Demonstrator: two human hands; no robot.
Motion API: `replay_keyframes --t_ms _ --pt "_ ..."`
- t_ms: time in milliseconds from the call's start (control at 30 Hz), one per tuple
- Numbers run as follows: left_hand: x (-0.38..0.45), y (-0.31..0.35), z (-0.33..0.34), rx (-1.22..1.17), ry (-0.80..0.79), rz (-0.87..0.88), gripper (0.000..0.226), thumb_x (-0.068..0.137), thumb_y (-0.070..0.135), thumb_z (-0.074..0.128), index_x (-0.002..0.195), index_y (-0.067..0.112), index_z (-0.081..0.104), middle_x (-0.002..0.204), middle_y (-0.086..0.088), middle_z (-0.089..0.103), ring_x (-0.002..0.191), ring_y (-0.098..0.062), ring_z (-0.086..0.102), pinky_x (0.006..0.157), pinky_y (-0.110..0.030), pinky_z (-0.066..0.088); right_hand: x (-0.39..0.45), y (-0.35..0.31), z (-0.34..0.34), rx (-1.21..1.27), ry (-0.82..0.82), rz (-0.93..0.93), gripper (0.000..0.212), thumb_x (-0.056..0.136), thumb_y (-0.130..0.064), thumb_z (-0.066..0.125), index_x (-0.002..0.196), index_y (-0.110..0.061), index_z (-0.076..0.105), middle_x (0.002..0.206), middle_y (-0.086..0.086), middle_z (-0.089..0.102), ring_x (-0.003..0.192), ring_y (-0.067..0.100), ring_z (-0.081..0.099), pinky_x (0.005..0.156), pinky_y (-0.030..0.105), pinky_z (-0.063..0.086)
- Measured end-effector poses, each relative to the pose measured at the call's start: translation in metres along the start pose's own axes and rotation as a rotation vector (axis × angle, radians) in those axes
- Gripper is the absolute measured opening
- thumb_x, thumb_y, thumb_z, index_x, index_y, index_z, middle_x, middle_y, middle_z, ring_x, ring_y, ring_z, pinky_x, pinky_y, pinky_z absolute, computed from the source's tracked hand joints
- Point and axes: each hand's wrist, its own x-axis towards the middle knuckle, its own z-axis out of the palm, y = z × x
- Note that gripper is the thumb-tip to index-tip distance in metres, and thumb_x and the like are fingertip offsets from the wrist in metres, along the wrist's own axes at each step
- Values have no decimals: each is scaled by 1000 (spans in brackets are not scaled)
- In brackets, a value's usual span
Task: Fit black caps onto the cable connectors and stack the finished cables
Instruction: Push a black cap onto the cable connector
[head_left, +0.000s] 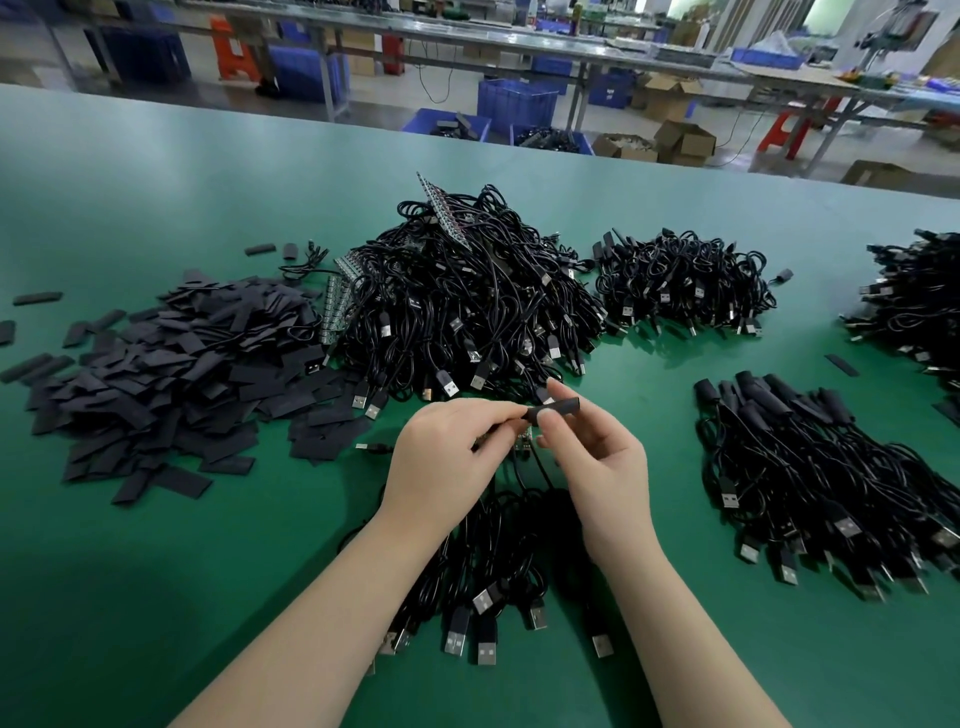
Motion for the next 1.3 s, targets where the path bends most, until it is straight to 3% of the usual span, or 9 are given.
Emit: replay_keyframes --t_ms 67,300,467,567,700,833,933,1100,1300 --pt "0 0 0 -26 -13 -7 17 84 21 70 99 20 78 93 11 75 90 -3 66 84 -33 55 1 -2 -1 17 31 -8 20 89 -9 70 87 -26 79 99 -13 76 82 1 69 73 13 52" --pt "0 -2 0 -101 -42 -30 19 80 18 75 98 19 78 92 8 75 92 0 66 82 -14 50 1 0 0 -13 8 29 19 90 -10 70 89 -27 78 89 -14 77 78 -1 69 70 10 50" --pt "0 -4 2 -127 18 -87 19 82 14 76 100 21 78 91 14 74 90 5 65 79 -9 49 -1 2 -1 -139 51 -105 48 91 -14 71 126 -44 59 99 -12 76 83 6 68 76 16 53" --pt "1 -5 2 -135 47 -118 18 81 16 78 99 21 78 89 19 71 90 8 64 79 -4 45 -2 4 -1 -220 50 -175 47 94 -16 67 124 -50 57 102 -20 74 75 -2 64 71 11 49" --pt "0 -6 3 -141 -2 -119 18 81 17 78 99 21 78 90 14 74 90 6 65 79 -6 46 -1 9 -3 -377 29 -213 45 96 -20 65 124 -52 52 88 -31 69 60 -6 55 60 5 42" --pt "1 -7 3 -133 4 -126 18 82 18 77 99 22 78 89 21 70 91 8 65 80 -5 46 0 10 -5 -476 52 -268 44 95 -21 66 132 -42 55 96 -35 68 76 -4 64 66 4 44" --pt "1 -8 4 -104 10 -112 19 83 19 77 101 23 78 90 23 69 93 9 63 81 -4 45 -1 10 -4 -453 88 -294 40 95 -18 66 128 -40 59 92 -33 68 78 -7 63 68 3 43" --pt "0 -9 4 -133 -4 -99 21 84 19 75 104 23 77 92 29 65 94 11 63 83 -5 45 -1 9 -5 -399 96 -249 36 94 -20 66 117 -47 61 82 -19 69 62 -3 54 59 7 42" --pt "0 -9 4 -166 0 -74 21 83 14 76 103 21 77 93 32 63 95 11 63 82 -5 45 0 7 -3 -384 88 -218 37 94 -16 67 115 -46 62 85 -28 69 75 -5 61 64 7 44"
